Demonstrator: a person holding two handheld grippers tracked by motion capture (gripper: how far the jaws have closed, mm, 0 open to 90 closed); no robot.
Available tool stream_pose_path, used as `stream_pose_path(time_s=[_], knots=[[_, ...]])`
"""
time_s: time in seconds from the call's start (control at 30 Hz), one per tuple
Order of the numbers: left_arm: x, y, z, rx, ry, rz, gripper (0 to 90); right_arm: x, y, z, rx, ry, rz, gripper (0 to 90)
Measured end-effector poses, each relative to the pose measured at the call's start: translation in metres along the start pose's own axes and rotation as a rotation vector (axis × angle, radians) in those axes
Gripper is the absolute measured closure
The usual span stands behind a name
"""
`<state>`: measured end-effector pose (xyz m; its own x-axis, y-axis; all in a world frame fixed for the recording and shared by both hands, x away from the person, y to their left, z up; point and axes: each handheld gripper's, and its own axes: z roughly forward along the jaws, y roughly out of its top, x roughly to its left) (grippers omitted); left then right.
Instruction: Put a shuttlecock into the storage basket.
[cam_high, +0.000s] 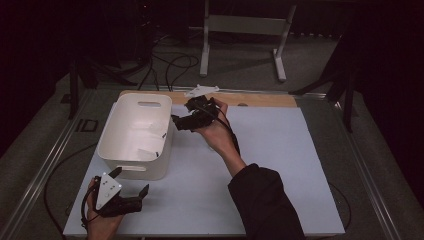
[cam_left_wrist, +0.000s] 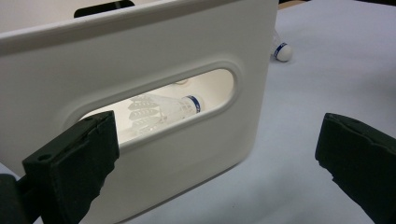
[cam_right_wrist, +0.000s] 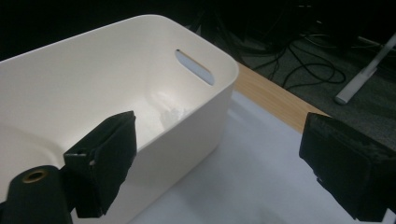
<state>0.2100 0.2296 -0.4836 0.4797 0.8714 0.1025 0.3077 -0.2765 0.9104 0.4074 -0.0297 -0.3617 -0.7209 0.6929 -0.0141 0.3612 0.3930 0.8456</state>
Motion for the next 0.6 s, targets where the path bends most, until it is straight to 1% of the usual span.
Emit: stream_pose_path(time_s=[0.2,0.6], knots=[[0.000,0.000,0.000,-0.002,0.001,-0.002,0.1,-0.010,-0.002,-0.004,-0.003,-0.021,0.021,11.1],[0.000,0.000,-0.001,-0.001,0.002,-0.001,0.0,-0.019,-0.011,-0.004,0.010,-0.040,0.037,11.2]])
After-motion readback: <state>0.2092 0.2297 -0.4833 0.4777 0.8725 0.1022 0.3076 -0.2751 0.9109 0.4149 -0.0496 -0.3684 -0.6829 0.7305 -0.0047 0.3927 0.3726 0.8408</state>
